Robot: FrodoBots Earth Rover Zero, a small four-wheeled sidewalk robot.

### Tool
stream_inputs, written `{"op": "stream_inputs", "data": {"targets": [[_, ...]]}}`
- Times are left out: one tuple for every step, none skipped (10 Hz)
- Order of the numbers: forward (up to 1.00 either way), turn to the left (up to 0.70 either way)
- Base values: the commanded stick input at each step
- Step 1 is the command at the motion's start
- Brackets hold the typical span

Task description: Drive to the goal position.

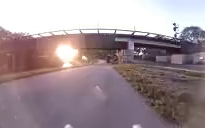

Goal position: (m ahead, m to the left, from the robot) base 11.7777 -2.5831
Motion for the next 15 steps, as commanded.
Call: {"op": "stream_inputs", "data": {"targets": [[1.00, 0.00], [1.00, 0.00], [1.00, 0.00], [1.00, 0.00], [1.00, 0.00], [1.00, 0.00], [1.00, 0.00], [1.00, 0.00], [1.00, 0.00], [1.00, 0.00], [1.00, 0.00], [1.00, 0.00], [1.00, 0.00], [1.00, 0.00], [1.00, 0.00]]}}
